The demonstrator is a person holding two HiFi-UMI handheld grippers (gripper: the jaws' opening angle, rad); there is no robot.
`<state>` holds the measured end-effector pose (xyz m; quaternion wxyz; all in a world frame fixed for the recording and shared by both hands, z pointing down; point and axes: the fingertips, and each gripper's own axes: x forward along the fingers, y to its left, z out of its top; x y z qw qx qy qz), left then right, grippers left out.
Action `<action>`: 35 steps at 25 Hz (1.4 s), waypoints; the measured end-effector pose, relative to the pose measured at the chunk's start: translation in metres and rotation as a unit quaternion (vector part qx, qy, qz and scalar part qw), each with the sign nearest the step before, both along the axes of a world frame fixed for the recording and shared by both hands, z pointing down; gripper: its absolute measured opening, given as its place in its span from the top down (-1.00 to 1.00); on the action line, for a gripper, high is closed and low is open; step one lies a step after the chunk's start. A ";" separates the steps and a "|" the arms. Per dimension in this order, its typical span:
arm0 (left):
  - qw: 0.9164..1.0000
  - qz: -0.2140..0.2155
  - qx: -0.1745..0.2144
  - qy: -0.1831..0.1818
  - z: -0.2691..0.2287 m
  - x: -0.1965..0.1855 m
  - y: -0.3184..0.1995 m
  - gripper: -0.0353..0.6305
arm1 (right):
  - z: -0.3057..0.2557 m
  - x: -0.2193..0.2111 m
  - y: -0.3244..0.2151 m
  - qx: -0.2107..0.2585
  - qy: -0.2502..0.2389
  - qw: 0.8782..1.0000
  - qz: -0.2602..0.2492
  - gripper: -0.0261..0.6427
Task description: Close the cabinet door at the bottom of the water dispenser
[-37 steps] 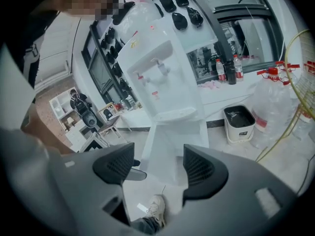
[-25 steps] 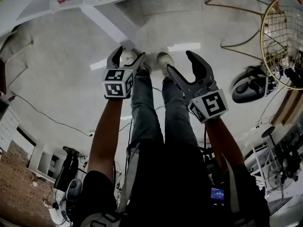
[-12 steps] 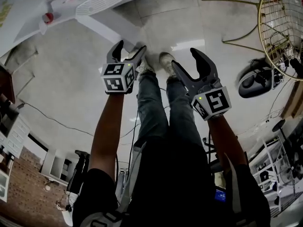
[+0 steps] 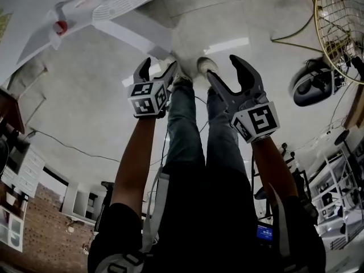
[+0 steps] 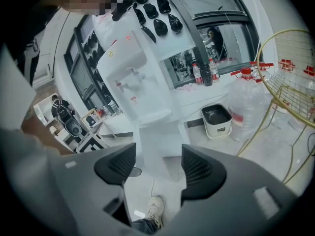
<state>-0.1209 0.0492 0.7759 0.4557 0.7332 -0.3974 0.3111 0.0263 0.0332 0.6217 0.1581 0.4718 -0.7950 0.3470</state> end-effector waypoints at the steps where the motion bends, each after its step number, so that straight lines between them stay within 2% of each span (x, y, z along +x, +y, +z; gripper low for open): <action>1: 1.000 0.004 -0.001 0.004 0.001 0.000 -0.002 -0.32 | 0.000 -0.002 0.000 0.001 0.002 1.000 0.001 0.06; 12: 0.997 0.064 -0.013 0.040 0.008 0.016 -0.015 -0.32 | -0.006 -0.009 -0.013 0.025 0.016 0.999 0.037 0.07; 16: 0.996 0.085 -0.018 0.038 0.004 0.026 -0.030 -0.32 | 0.001 -0.005 -0.023 0.024 0.008 0.998 0.058 0.08; 23: 0.994 0.102 -0.018 0.030 0.004 0.039 -0.035 -0.32 | 0.014 0.004 -0.030 0.003 0.020 0.999 0.025 0.08; 29: 0.996 0.081 -0.013 0.025 0.004 0.045 -0.048 -0.32 | 0.008 0.012 -0.053 0.033 0.007 0.999 0.015 0.10; 32: 0.997 0.070 -0.006 0.029 0.006 0.052 -0.056 -0.32 | 0.013 0.023 -0.056 0.014 0.012 1.000 0.008 0.10; 35: 0.997 0.069 -0.006 0.019 0.003 0.060 -0.065 -0.32 | 0.013 0.033 -0.062 0.017 0.006 1.000 0.004 0.10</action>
